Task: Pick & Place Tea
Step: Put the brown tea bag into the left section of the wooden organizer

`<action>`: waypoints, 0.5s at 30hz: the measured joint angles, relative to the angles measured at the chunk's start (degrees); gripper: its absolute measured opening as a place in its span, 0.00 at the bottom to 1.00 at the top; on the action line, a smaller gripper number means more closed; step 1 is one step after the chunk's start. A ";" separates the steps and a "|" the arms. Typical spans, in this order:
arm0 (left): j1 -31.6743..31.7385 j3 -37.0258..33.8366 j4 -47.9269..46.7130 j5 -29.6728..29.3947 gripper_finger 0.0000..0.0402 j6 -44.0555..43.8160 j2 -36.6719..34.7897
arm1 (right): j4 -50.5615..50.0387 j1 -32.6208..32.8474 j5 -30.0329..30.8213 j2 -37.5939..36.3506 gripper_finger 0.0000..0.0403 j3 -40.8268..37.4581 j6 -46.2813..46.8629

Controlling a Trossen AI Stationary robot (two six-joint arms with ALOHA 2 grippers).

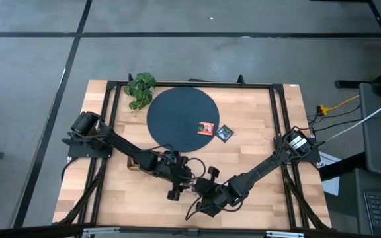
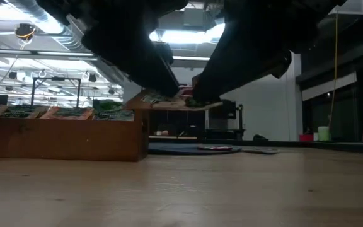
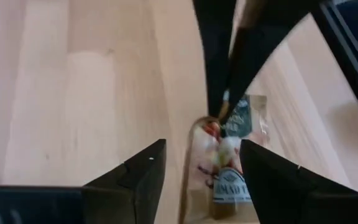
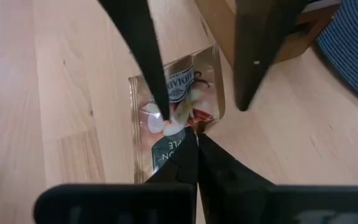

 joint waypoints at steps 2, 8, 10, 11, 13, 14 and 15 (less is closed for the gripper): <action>-0.01 0.00 -0.81 0.14 0.48 -0.63 -0.01 | -0.01 0.00 0.02 -0.02 0.00 0.02 -0.18; 0.01 0.00 -2.04 2.29 0.28 -1.01 -0.03 | -0.04 0.34 0.82 -0.02 0.01 0.02 -1.36; -0.01 0.02 -2.01 2.44 0.16 -1.44 -0.03 | -0.03 0.35 0.78 -0.02 0.03 0.02 -1.45; 0.03 0.02 -2.04 2.50 0.10 -1.87 -0.03 | -0.07 0.35 0.74 -0.02 0.05 0.02 -1.44; 0.03 0.02 -2.44 2.62 0.04 -3.02 -0.03 | -0.59 0.33 0.54 -0.02 0.09 0.02 -0.91; 0.03 0.02 -2.90 2.60 0.04 -3.42 -0.06 | -1.21 0.31 0.48 -0.02 0.12 0.04 -0.02; -0.06 0.02 -3.67 2.49 0.03 -3.86 -0.06 | -2.28 0.31 0.36 -0.02 0.14 0.04 1.18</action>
